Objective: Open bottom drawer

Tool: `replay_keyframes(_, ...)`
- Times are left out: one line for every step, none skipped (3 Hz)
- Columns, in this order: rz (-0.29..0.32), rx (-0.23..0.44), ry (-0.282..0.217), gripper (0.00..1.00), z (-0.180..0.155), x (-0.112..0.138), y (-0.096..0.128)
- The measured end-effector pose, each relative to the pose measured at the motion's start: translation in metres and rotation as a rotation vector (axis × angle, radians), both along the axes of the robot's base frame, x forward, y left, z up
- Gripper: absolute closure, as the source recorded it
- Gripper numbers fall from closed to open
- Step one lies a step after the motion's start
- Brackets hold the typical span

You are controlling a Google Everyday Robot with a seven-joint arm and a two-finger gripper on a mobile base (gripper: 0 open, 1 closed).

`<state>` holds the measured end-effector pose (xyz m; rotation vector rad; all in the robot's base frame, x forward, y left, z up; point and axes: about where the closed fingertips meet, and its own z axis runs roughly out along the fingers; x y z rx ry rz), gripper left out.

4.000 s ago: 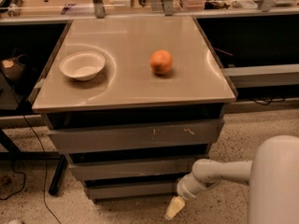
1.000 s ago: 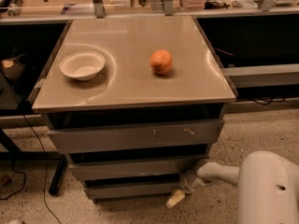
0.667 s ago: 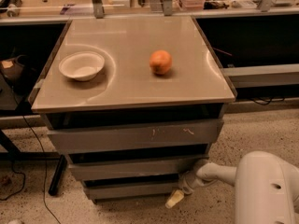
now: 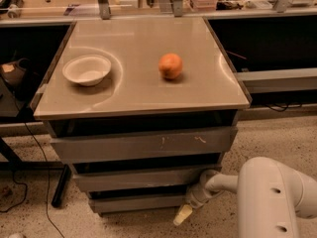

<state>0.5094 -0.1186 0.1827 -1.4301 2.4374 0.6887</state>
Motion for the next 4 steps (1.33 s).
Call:
replay_keyframes(0.000,0.000,0.000,0.00,0.0044,0.0000,0.0000)
replay_keyframes(0.000,0.000,0.000,0.18,0.0045,0.0000,0.0000)
replay_keyframes(0.000,0.000,0.000,0.42,0.0045,0.0000,0.0000)
replay_keyframes(0.000,0.000,0.000,0.64,0.0045,-0.0001,0.0001)
